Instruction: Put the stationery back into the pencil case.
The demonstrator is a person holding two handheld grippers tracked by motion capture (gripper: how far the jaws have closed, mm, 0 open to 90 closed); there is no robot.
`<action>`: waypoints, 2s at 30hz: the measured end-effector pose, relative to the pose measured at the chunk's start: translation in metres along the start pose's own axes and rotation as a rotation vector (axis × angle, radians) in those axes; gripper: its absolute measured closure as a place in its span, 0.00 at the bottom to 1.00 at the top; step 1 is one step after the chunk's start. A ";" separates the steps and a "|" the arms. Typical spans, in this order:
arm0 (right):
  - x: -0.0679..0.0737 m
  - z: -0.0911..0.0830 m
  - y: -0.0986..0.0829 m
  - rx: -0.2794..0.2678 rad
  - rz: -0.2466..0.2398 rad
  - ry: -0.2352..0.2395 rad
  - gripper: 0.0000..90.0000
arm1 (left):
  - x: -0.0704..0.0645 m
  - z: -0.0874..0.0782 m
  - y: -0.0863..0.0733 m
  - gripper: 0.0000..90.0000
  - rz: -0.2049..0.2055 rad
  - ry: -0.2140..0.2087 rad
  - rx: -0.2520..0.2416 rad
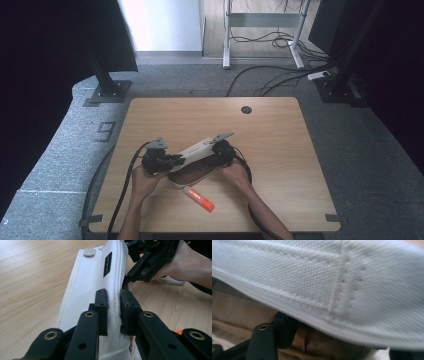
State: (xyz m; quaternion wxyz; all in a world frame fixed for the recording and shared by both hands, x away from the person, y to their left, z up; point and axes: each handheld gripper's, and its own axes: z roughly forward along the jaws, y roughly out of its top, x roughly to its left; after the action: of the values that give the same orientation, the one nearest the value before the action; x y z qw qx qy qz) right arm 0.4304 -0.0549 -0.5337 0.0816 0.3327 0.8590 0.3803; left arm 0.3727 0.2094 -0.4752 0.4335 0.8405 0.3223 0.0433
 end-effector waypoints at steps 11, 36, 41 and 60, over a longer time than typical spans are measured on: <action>-0.002 -0.028 -0.004 -0.014 -0.021 0.009 0.39 | 0.001 0.000 -0.001 0.86 -0.004 -0.005 0.002; -0.007 -0.076 -0.044 0.006 -0.033 0.002 0.55 | 0.001 0.000 -0.001 0.85 -0.004 -0.008 0.006; -0.008 -0.087 -0.058 0.038 -0.036 -0.031 0.56 | 0.001 0.000 -0.001 0.85 -0.005 -0.008 0.007; -0.004 -0.102 -0.102 0.084 -0.040 -0.023 0.75 | 0.000 0.001 -0.001 0.85 -0.004 -0.010 0.012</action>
State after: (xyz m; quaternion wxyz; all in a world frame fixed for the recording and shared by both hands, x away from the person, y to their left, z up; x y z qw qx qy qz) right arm 0.3416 -0.1687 -0.5348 0.0853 0.3229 0.8797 0.3385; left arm 0.3723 0.2092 -0.4761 0.4302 0.8426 0.3219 0.0365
